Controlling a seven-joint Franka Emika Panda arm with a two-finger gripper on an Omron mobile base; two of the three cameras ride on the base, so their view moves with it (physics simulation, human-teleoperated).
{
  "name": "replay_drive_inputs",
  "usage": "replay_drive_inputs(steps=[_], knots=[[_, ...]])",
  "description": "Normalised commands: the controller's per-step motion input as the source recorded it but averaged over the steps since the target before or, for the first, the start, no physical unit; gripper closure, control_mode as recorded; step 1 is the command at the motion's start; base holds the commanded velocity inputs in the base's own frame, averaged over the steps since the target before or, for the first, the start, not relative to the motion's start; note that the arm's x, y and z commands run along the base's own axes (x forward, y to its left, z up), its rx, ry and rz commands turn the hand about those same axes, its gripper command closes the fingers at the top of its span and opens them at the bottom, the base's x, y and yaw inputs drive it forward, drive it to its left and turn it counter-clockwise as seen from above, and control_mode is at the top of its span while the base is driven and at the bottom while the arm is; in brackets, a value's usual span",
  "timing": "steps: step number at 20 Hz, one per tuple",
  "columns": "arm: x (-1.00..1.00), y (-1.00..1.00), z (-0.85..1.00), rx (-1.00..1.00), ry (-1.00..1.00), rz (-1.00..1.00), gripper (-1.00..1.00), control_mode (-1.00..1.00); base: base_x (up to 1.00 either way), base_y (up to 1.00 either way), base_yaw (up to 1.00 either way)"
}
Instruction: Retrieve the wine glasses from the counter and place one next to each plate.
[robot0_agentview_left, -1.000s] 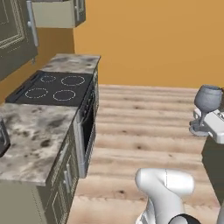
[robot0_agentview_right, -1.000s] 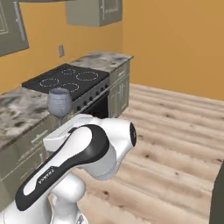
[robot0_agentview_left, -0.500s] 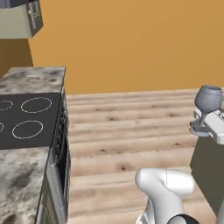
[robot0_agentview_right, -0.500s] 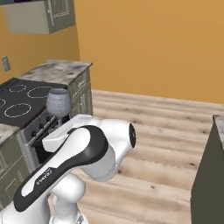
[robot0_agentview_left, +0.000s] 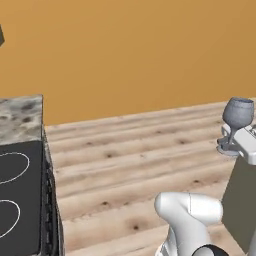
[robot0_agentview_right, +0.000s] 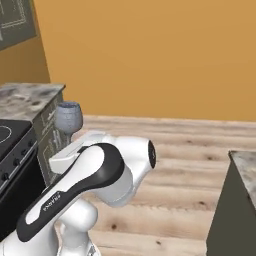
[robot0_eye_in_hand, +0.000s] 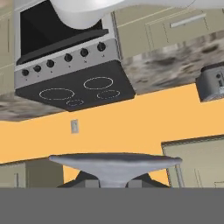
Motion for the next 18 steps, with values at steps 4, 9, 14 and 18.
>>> replay_drive_inputs(steps=[4, 9, 14, 18], knots=[[0.0, 0.0, 0.0, 0.0, 0.0, 0.0, 1.0, 1.0, 1.0, 0.44, -0.34], [0.0, 0.0, 0.0, 0.0, 0.0, 0.0, 1.0, 1.0, 1.0, 0.42, -0.35], [0.0, 0.0, 0.0, 0.0, 0.0, 0.0, 1.0, 1.0, 1.0, 0.43, -0.41], [0.0, 0.0, 0.0, 0.0, 0.0, 0.0, 1.0, 1.0, 1.0, 0.52, -0.48]])
